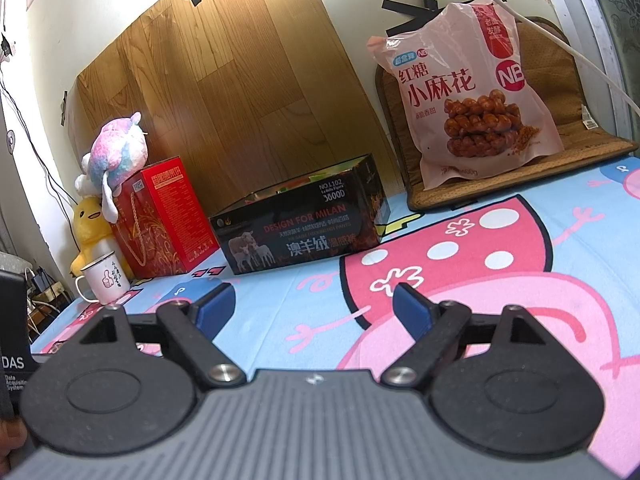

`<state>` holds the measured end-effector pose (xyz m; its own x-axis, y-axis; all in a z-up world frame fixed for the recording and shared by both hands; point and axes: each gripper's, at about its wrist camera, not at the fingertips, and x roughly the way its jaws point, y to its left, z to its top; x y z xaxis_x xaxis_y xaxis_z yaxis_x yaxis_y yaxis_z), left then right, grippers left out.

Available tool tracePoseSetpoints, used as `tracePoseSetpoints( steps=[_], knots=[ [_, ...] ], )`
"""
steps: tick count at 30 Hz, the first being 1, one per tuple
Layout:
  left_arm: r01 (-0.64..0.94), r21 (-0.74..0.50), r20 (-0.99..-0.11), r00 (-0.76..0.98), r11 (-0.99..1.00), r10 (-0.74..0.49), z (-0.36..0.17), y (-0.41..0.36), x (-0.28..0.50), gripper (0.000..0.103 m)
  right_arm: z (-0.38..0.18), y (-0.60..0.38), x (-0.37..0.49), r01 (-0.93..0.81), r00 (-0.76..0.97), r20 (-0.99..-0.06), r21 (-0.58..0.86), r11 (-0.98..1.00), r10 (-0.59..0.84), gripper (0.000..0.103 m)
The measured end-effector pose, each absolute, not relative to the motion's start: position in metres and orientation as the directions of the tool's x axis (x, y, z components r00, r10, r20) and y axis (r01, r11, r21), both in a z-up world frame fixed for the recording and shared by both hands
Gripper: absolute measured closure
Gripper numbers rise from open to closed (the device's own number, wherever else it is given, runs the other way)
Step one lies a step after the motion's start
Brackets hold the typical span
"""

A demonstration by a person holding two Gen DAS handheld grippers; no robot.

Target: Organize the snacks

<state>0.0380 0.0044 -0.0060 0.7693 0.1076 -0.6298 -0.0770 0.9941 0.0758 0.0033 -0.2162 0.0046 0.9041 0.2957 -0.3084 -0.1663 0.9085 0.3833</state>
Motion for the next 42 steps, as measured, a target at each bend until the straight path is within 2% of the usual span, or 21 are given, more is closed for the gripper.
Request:
tracePoseSetpoints(
  steps=[42],
  knots=[
    [-0.086,0.087,-0.625,0.771,0.992,0.122,-0.0049,0.0044,0.0379,0.000,0.0049,-0.2157,0.0027,-0.166,0.905,-0.306,0.386,0.907,0.296,0.015]
  ],
)
